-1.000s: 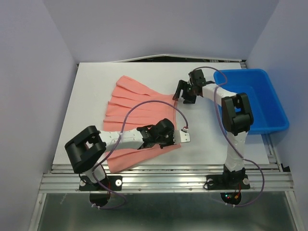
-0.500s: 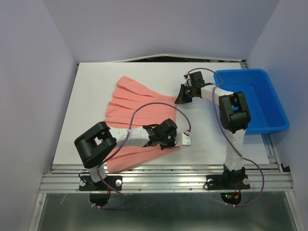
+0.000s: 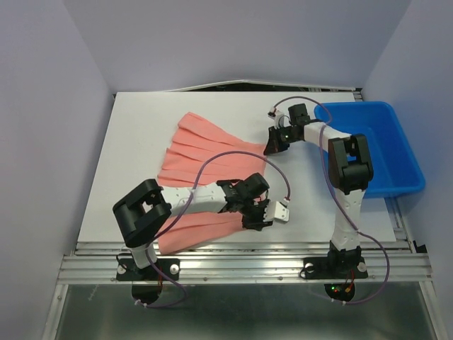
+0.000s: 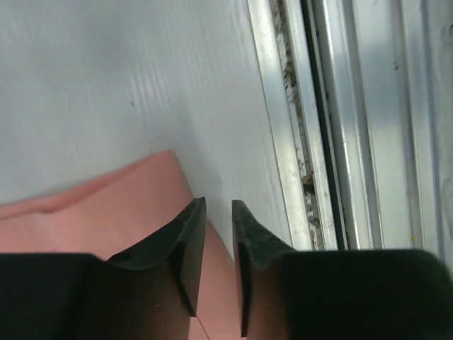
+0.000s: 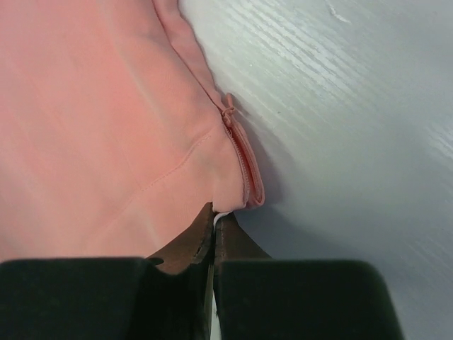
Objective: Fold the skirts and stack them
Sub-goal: Flatten the skirt out
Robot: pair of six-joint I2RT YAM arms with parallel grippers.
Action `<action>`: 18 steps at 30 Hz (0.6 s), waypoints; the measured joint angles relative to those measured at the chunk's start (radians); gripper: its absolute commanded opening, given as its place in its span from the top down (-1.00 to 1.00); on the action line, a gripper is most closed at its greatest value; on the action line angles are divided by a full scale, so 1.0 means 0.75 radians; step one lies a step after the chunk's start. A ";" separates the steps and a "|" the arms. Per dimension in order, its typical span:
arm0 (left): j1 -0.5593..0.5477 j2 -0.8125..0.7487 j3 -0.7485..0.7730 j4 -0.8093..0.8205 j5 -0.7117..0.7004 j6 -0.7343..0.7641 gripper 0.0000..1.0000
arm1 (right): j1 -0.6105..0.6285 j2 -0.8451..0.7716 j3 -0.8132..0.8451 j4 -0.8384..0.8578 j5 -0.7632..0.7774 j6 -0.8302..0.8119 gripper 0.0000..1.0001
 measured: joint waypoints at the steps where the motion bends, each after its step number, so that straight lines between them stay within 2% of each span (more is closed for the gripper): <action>1: -0.003 0.007 0.026 -0.009 0.023 -0.012 0.13 | 0.000 -0.002 0.000 -0.015 -0.006 -0.036 0.99; 3: 0.004 0.007 0.093 -0.038 0.087 -0.044 0.08 | 0.002 -0.012 -0.001 -0.038 -0.006 -0.099 0.99; 5: 0.035 0.000 0.156 -0.064 0.159 -0.085 0.14 | 0.004 -0.026 -0.001 -0.062 0.005 -0.158 0.99; 7: 0.136 -0.019 0.222 -0.081 0.222 -0.145 0.18 | 0.005 -0.034 -0.001 -0.071 0.016 -0.182 0.99; 11: 0.483 -0.070 0.335 -0.091 0.209 -0.208 0.27 | 0.016 -0.031 0.003 -0.076 0.067 -0.212 0.99; 13: 0.632 -0.095 0.336 -0.141 0.137 -0.190 0.35 | 0.022 -0.014 0.040 -0.087 0.092 -0.224 0.99; 15: 0.698 -0.096 0.333 -0.220 0.075 -0.092 0.38 | 0.030 0.012 0.084 -0.086 0.113 -0.231 0.99; 18: 0.691 -0.102 0.248 -0.308 0.018 0.061 0.42 | 0.036 0.081 0.186 -0.085 0.148 -0.236 0.99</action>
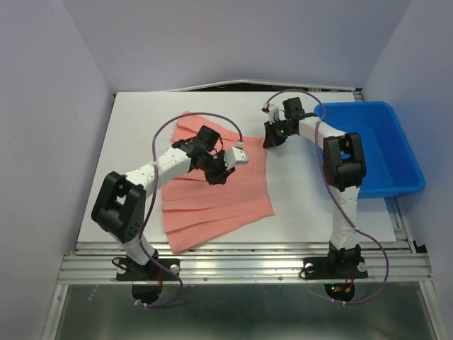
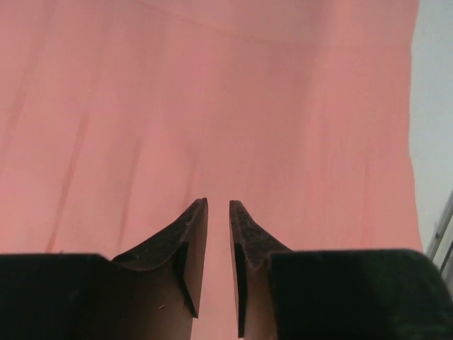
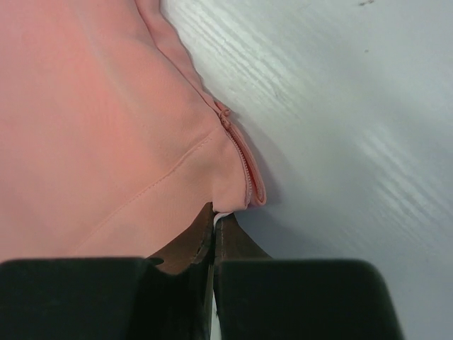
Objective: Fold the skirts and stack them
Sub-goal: Flatten the skirt out
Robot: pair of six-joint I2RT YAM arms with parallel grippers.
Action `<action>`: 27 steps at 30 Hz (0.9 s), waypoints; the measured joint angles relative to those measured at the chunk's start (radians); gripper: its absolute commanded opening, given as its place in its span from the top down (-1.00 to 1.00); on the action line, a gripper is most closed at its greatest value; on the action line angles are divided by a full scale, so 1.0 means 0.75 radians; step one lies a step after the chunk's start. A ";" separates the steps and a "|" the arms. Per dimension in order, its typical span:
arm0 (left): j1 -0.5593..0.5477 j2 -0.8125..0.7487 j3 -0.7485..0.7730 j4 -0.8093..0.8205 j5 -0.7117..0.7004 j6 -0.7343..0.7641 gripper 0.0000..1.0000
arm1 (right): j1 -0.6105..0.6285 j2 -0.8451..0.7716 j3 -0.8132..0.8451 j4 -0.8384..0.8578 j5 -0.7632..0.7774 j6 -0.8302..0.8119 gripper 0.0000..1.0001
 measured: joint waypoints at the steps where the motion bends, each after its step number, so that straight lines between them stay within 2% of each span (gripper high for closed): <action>1: -0.019 0.000 -0.052 -0.040 -0.013 0.062 0.43 | 0.001 0.013 0.017 0.000 0.005 0.000 0.99; 6: -0.142 0.013 -0.199 -0.169 -0.052 0.183 0.46 | 0.002 0.033 0.058 -0.010 0.017 -0.026 0.93; 10: -0.346 0.062 -0.247 -0.170 -0.094 0.213 0.53 | 0.012 0.033 0.058 -0.034 0.006 -0.084 0.93; 13: -0.517 0.133 -0.221 -0.169 -0.097 0.210 0.57 | 0.025 0.016 0.039 -0.047 0.006 -0.140 0.92; 18: -0.626 0.227 -0.116 -0.173 -0.034 0.167 0.61 | 0.069 -0.034 -0.018 -0.112 0.006 -0.237 0.93; 20: -0.656 0.258 -0.076 -0.171 -0.008 0.156 0.60 | 0.079 -0.055 -0.051 -0.122 0.006 -0.270 0.94; 23: -0.710 0.296 -0.030 -0.176 0.040 0.138 0.35 | 0.087 -0.099 -0.111 -0.153 0.006 -0.323 0.87; 24: -0.718 0.300 -0.022 -0.180 0.054 0.138 0.27 | 0.088 -0.113 -0.128 -0.162 0.007 -0.339 0.82; 26: -0.730 0.300 -0.003 -0.210 0.090 0.133 0.05 | 0.088 -0.142 -0.160 -0.186 0.011 -0.367 0.45; 27: -0.729 0.296 0.006 -0.224 0.102 0.129 -0.12 | 0.089 -0.151 -0.166 -0.200 0.018 -0.379 0.03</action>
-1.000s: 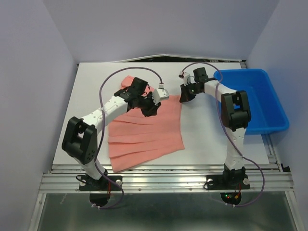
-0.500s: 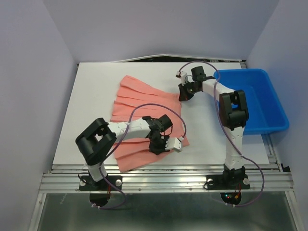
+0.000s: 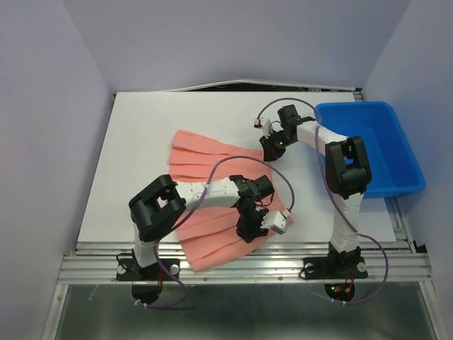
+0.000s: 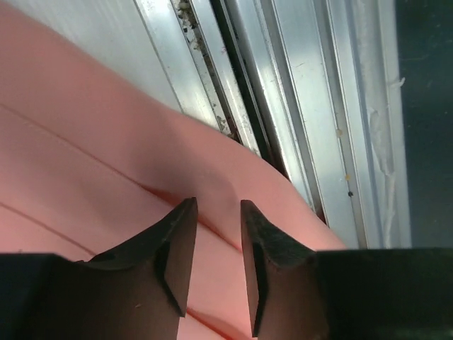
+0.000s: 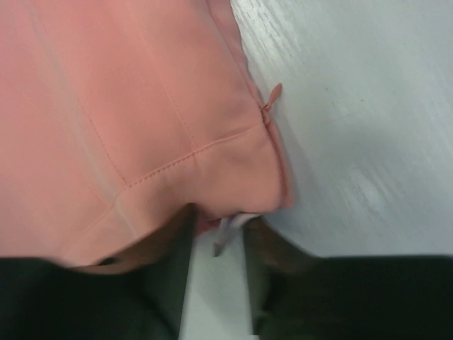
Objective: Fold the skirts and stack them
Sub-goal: Flatten the skirt out, then fold the skirt
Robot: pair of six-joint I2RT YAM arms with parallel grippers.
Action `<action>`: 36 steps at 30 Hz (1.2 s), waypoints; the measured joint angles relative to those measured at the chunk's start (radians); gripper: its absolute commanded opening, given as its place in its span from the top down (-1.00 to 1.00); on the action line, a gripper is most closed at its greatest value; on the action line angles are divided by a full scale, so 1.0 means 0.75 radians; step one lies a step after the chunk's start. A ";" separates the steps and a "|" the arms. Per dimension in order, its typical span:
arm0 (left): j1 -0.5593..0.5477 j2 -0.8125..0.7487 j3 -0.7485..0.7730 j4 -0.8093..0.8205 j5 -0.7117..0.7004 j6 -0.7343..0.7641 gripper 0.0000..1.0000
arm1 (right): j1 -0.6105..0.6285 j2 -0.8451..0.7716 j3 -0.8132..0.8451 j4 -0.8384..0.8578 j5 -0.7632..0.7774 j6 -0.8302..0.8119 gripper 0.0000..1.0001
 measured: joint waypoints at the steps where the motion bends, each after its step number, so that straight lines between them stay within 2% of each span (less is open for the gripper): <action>1: 0.014 -0.008 0.010 -0.014 0.014 0.004 -0.21 | 0.000 -0.006 -0.001 -0.008 0.007 0.003 -0.18; 3: 0.100 -0.041 0.070 -0.095 0.051 0.016 -0.40 | -0.001 -0.012 0.002 -0.019 0.038 0.009 -0.53; 4: 0.167 -0.060 0.127 -0.162 0.085 0.026 -0.58 | -0.001 -0.012 0.012 -0.027 0.051 0.017 -0.60; 5: 0.255 -0.075 0.194 -0.190 0.100 0.041 -0.58 | -0.001 -0.012 0.022 -0.031 0.064 0.022 -0.65; 6: 0.334 -0.082 0.268 -0.230 0.125 0.056 -0.96 | -0.001 -0.012 0.040 -0.042 0.075 0.039 -0.69; 8: 0.553 -0.099 0.469 -0.272 0.166 0.092 -0.97 | -0.001 -0.011 0.101 -0.060 0.099 0.066 -0.73; 11: 0.828 -0.123 0.642 -0.280 0.189 0.133 -0.97 | -0.001 -0.007 0.221 -0.072 0.111 0.105 -0.75; 14: 1.030 -0.125 0.718 -0.254 0.195 0.132 -0.97 | -0.001 0.022 0.376 -0.067 0.106 0.132 -0.76; 16: 1.112 -0.095 0.740 -0.218 0.221 0.098 -0.97 | -0.001 0.057 0.457 -0.066 0.094 0.142 -0.81; 21: 1.260 0.134 0.875 -0.053 0.244 -0.028 -0.97 | 0.000 0.211 0.642 -0.151 0.064 0.126 -1.00; 25: 1.333 0.348 1.013 0.031 0.156 -0.069 -0.97 | 0.000 0.358 0.729 -0.251 0.069 0.079 -1.00; 32: 1.383 0.705 1.433 -0.149 0.049 0.104 -0.94 | -0.001 0.389 0.718 -0.307 0.083 0.016 -1.00; 36: 1.383 0.778 1.468 -0.253 0.009 0.255 -0.92 | -0.001 0.389 0.719 -0.348 0.082 -0.039 -0.89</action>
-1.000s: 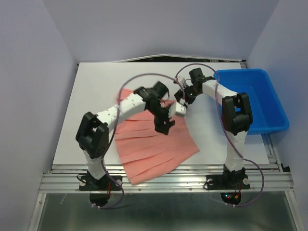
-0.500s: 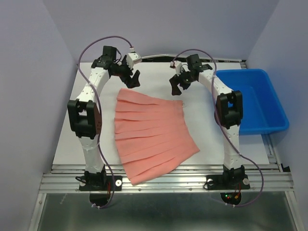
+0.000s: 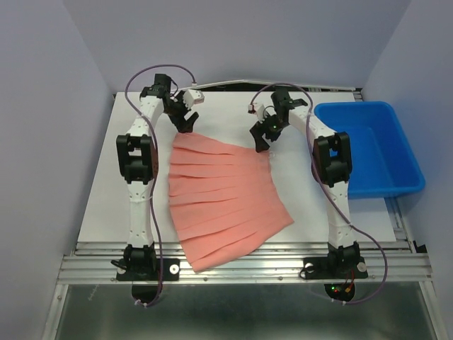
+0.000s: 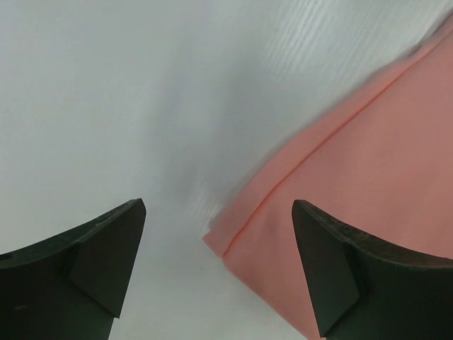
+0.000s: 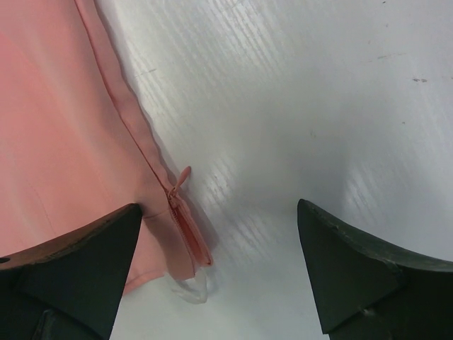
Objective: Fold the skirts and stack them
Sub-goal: Fold the skirt
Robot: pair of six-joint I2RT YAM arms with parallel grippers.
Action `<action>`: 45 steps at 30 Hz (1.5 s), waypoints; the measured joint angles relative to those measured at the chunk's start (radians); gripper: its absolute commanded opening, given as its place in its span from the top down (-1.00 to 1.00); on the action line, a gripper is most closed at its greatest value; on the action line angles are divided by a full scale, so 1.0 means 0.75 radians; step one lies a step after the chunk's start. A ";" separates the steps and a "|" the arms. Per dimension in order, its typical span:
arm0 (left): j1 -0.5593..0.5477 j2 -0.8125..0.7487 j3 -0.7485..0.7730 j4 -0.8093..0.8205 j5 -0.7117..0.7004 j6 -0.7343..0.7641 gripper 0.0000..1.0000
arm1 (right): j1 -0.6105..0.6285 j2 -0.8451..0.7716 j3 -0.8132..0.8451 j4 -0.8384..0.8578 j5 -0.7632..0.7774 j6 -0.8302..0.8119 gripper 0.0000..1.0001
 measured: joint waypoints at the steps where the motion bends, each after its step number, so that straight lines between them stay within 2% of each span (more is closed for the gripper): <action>1: -0.001 0.005 -0.017 -0.018 -0.010 0.026 -0.89 | 0.000 0.000 0.000 -0.014 -0.003 -0.023 -0.81; 7: -0.007 0.051 -0.079 -0.111 -0.049 0.132 -0.72 | 0.002 0.000 0.001 -0.068 -0.006 -0.115 -0.43; 12: -0.009 0.064 -0.122 -0.160 -0.045 0.211 -0.37 | 0.003 -0.002 -0.009 -0.093 -0.016 -0.169 0.03; 13: -0.009 0.056 -0.135 -0.153 -0.044 0.219 -0.21 | 0.005 -0.002 -0.012 -0.102 -0.019 -0.174 0.20; 14: -0.009 0.049 -0.150 -0.151 -0.042 0.226 -0.14 | 0.007 -0.002 -0.012 -0.107 -0.021 -0.178 0.31; 15: -0.009 0.036 -0.176 -0.142 -0.038 0.231 0.04 | 0.010 -0.002 -0.013 -0.119 -0.023 -0.183 0.56; 17: -0.010 0.011 -0.221 -0.130 -0.034 0.232 0.23 | 0.019 -0.002 -0.020 -0.131 -0.026 -0.182 0.70; 18: -0.012 -0.009 -0.256 -0.127 -0.029 0.234 0.49 | 0.021 -0.002 -0.022 -0.134 -0.032 -0.183 0.81; 19: -0.013 -0.019 -0.273 -0.123 -0.030 0.229 0.66 | 0.024 -0.002 -0.023 -0.138 -0.033 -0.180 0.86; 20: -0.015 -0.026 -0.284 -0.126 -0.026 0.228 0.90 | 0.026 -0.003 -0.023 -0.138 -0.033 -0.176 0.91; 21: -0.017 -0.036 -0.296 -0.132 -0.024 0.228 0.91 | 0.026 -0.003 -0.024 -0.137 -0.033 -0.175 0.98; 22: -0.019 -0.038 -0.297 -0.132 -0.028 0.224 1.00 | 0.026 -0.004 -0.025 -0.136 -0.032 -0.171 0.99; 27: -0.021 -0.038 -0.279 -0.098 -0.062 0.140 1.00 | 0.028 -0.042 -0.089 -0.078 -0.001 -0.116 0.99; 32: -0.020 -0.038 -0.235 0.050 -0.114 -0.010 1.00 | 0.036 -0.094 -0.161 0.056 0.120 -0.003 0.99; 38: -0.003 -0.044 -0.210 0.361 -0.187 -0.200 1.00 | 0.051 -0.114 -0.173 0.415 0.348 0.100 0.99; 43: 0.002 -0.078 -0.184 0.506 -0.217 -0.264 1.00 | 0.052 -0.126 -0.179 0.678 0.487 0.123 0.99; 45: 0.002 -0.148 -0.232 0.580 -0.218 -0.268 1.00 | 0.052 -0.167 -0.226 0.763 0.500 0.122 0.99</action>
